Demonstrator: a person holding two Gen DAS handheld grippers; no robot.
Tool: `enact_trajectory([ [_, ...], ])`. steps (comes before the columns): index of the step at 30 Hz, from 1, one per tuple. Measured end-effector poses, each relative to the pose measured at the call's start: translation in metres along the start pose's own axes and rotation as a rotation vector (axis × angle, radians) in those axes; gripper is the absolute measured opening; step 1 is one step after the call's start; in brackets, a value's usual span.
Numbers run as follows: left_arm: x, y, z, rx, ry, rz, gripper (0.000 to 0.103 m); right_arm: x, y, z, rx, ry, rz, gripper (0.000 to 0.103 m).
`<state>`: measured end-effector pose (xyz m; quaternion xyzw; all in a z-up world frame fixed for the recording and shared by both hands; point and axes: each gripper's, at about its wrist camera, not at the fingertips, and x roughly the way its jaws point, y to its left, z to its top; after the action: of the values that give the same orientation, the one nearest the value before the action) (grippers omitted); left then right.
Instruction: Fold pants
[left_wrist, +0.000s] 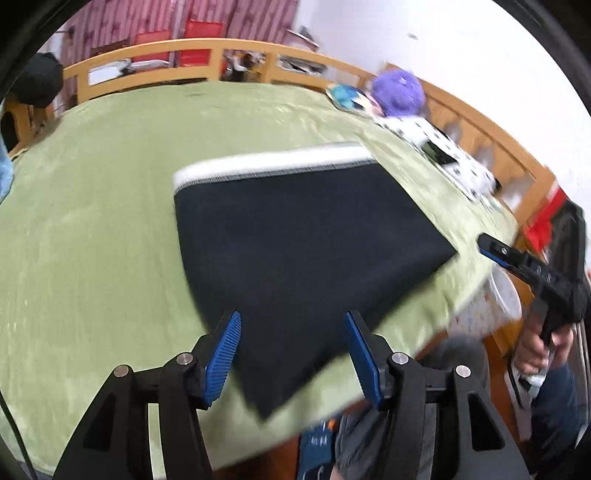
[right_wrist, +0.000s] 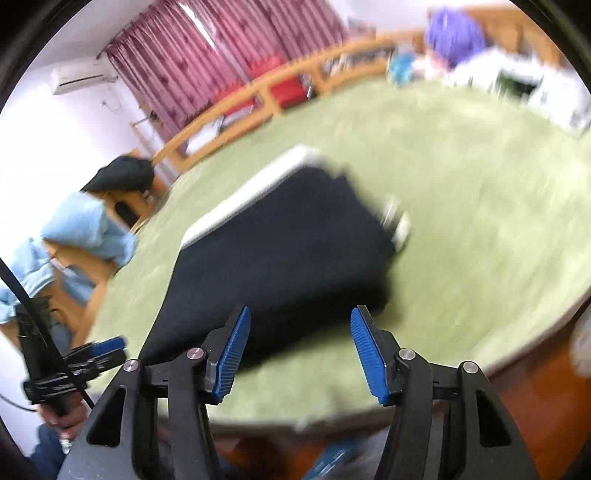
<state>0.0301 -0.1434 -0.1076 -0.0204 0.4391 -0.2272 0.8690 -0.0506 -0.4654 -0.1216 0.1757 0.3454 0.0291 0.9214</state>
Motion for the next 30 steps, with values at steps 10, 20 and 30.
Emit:
enact_trajectory([
  [10, 0.075, -0.032, -0.045, 0.123, 0.15, 0.059, 0.053, 0.104, -0.034, -0.003, 0.004, 0.245, -0.158, 0.039],
  [20, 0.047, 0.029, 0.008, -0.089, 0.116, -0.051, 0.058, 0.091, -0.023, 0.071, -0.102, 0.114, -0.12, 0.053],
  [30, 0.076, 0.076, 0.048, -0.207, 0.123, 0.118, 0.059, 0.226, -0.003, 0.136, -0.123, 0.226, 0.012, 0.035],
])
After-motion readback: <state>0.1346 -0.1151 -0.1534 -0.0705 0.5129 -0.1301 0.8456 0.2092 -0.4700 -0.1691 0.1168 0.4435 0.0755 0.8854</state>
